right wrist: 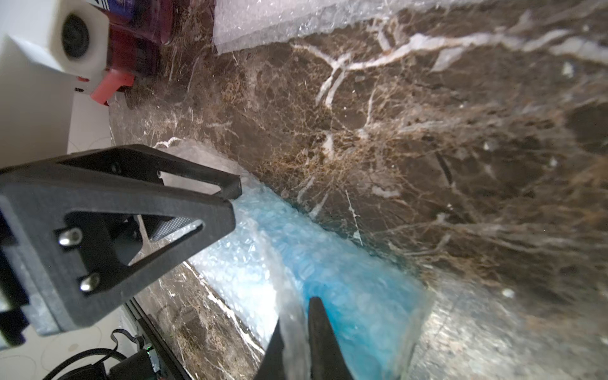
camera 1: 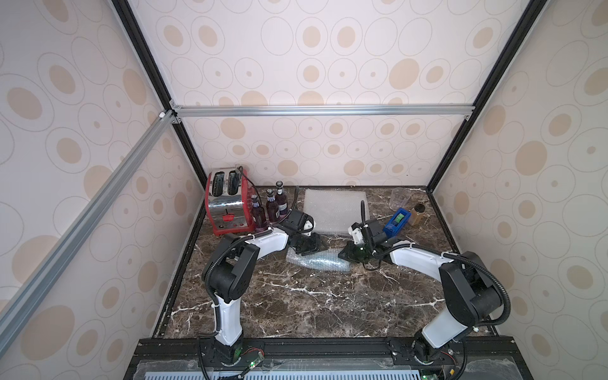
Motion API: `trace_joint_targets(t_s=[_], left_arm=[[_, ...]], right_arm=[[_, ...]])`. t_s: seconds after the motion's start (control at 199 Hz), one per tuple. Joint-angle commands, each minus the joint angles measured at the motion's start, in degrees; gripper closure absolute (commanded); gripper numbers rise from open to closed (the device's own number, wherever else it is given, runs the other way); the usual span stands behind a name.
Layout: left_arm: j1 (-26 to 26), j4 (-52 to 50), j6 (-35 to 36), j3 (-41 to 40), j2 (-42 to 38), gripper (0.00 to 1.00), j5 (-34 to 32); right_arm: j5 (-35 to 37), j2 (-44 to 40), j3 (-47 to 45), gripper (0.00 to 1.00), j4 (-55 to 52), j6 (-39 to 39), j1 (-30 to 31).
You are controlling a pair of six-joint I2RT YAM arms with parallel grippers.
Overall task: Wrap wine bottles in bubble wrap
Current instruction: Wrap the wine bottle in bubble wrap.
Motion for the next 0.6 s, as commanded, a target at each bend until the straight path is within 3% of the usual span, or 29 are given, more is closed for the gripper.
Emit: trace_joint_targets(t_s=[0.0,0.131,0.346,0.597], left_arm=[[-0.66,-6.16,2.41,0.32,1.25,0.49,-0.01],[-1.12,-6.64,3.02,-0.26,-0.62,0.54,-0.38],[-1.36,-9.5,7.26,2.89,-9.39,0.51,-2.02],[-6.32,-10.65,11.29,0.34,-11.55,0.53,-5.89]], right_arm=[[1.22,2.69,-2.42,0.87,-10.23,1.7,0.55],[2.52,2.7,-1.61,0.87,-11.02,1.45,0.51],[2.35,4.01,-0.97,0.87,-10.76,1.31,0.53],[2.0,4.81,-0.59,0.88,-10.49,1.17,0.53]])
